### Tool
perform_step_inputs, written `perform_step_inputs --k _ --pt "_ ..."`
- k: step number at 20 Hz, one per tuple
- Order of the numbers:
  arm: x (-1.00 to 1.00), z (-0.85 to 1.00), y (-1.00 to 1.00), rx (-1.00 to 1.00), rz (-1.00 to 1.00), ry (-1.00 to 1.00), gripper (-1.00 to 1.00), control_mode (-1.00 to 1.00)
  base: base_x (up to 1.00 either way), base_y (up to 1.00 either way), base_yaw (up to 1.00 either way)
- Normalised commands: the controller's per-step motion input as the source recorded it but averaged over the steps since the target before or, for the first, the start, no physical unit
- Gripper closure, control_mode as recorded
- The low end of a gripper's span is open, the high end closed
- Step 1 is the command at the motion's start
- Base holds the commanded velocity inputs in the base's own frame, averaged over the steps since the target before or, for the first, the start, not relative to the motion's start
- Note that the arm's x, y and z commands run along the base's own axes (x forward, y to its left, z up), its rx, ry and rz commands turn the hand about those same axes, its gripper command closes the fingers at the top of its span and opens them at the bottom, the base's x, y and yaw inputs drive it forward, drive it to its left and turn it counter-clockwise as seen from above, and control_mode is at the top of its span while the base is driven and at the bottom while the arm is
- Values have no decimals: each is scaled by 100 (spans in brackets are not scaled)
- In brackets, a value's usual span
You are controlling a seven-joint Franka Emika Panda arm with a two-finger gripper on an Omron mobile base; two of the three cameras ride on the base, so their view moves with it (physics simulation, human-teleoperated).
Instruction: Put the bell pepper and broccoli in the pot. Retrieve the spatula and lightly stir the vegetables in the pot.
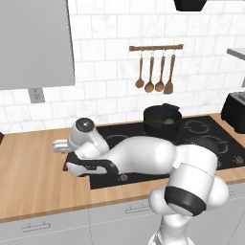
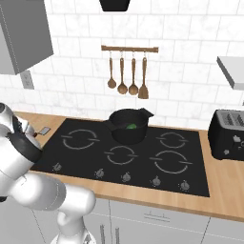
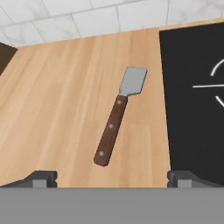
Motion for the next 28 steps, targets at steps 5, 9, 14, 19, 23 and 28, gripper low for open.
perform_step_inputs --k 5,9,14,19,23,28 --pt "0 -2 25 0 0 0 -100 -100 0 0 0" --pt "0 -14 11 0 0 0 -100 -100 0 0 0" --pt "0 -34 4 0 0 -2 -100 -100 0 0 0" --pt "0 -21 0 -1 0 0 -100 -100 0 0 0" --pt "0 -12 0 0 0 0 -100 -100 0 0 0" --pt "0 -10 1 0 0 0 -100 -100 0 0 0"
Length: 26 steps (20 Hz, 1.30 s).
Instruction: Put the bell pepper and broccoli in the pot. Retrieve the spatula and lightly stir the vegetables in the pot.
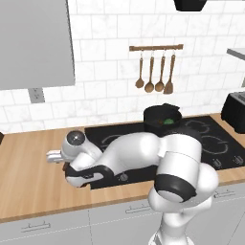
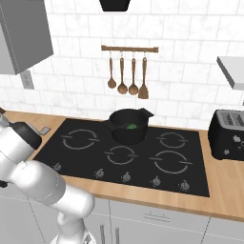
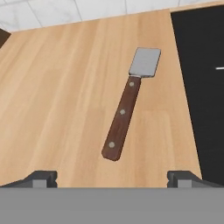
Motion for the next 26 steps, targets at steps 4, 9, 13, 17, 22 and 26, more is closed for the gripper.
perform_step_inputs --k 4,9,13,17,22,26 --pt "0 -12 0 0 0 0 -100 -100 0 0 0" --pt "0 -19 0 0 0 0 -100 -100 0 0 0" --pt "0 -19 0 0 0 0 -100 -100 0 0 0" --pt "0 -18 2 0 0 0 -100 -100 0 0 0" --pt "0 -13 3 -1 0 0 -100 -100 0 0 0" --pt "2 -6 3 -2 0 0 -100 -100 0 0 0"
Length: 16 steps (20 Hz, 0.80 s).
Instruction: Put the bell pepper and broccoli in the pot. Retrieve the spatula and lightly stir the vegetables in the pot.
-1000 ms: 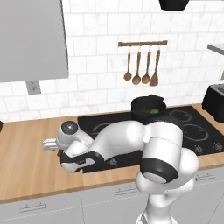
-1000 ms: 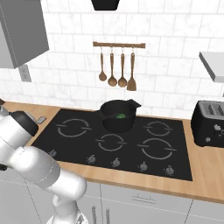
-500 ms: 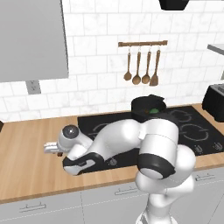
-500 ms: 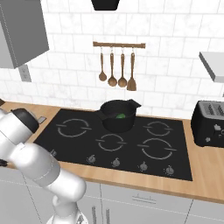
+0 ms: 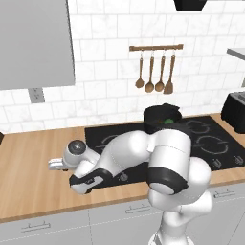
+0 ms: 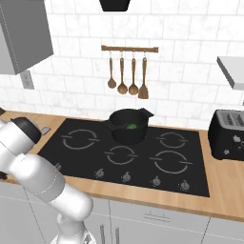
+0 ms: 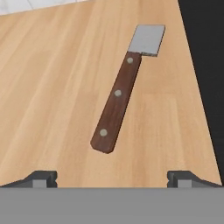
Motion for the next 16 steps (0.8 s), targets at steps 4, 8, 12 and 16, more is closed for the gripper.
perform_step_inputs --k 4,8,12,16 --pt "15 0 6 -3 0 0 -100 -100 0 0 0" --pt "19 0 2 -1 0 0 -100 -100 0 0 0" --pt "12 -5 7 -1 0 0 -100 -100 0 0 0" --pt "7 -12 12 -2 0 0 -100 -100 0 0 0"
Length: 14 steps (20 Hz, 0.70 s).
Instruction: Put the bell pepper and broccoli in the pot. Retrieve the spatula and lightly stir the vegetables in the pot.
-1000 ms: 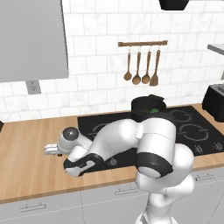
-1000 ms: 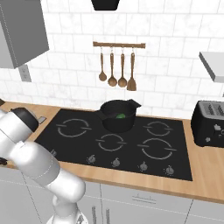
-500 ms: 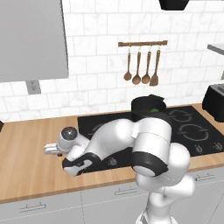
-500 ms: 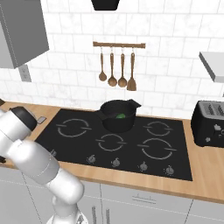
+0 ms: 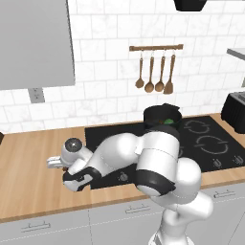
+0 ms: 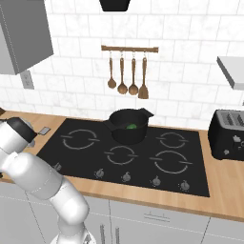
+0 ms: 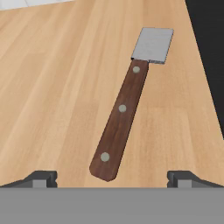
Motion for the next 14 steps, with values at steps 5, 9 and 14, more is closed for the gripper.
perform_step_inputs --k 5,9,14 --pt "9 -13 8 -1 0 0 -100 -100 0 0 0" --pt "9 -12 0 0 0 0 -100 -100 0 0 0" --pt "10 -13 0 0 0 0 -100 -100 0 0 0"
